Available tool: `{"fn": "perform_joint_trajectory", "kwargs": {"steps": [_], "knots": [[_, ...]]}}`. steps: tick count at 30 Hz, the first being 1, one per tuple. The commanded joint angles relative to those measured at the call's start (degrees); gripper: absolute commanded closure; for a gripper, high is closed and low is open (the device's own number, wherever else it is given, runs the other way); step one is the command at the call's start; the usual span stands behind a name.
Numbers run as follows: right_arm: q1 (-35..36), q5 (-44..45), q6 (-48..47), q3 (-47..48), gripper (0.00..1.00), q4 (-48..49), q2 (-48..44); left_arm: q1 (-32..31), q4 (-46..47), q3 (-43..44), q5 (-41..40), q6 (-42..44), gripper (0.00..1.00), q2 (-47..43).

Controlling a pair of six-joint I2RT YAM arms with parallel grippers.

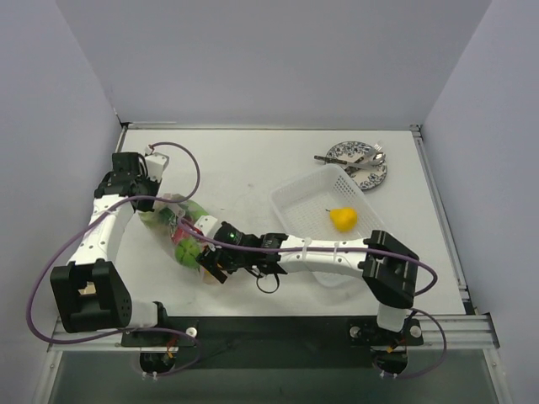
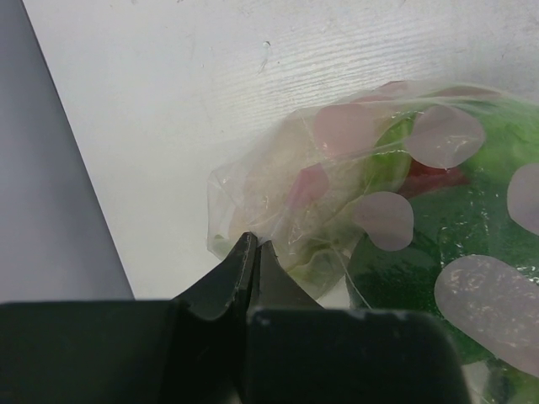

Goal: Open the zip-top bag and remove the fake food

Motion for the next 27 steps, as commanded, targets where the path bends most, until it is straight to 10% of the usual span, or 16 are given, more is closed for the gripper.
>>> {"fn": "perform_joint_trajectory", "kwargs": {"steps": [1, 19, 27], "knots": [[-0.03, -4.90, -0.38, 4.82, 0.27, 2.56, 2.91, -0.25, -0.09, 0.52, -0.61, -0.02, 1.00, -1.44], [-1.61, -3.32, -1.25, 9.83, 0.07, 1.32, 13.28, -0.77, -0.71, 0.78, -0.96, 0.59, 1.00, -1.70], [-2.93, -4.99, 0.15, 8.96, 0.19, 1.94, 15.32, -1.04, -1.32, 1.31, -0.87, 0.42, 1.00, -1.62]]}}
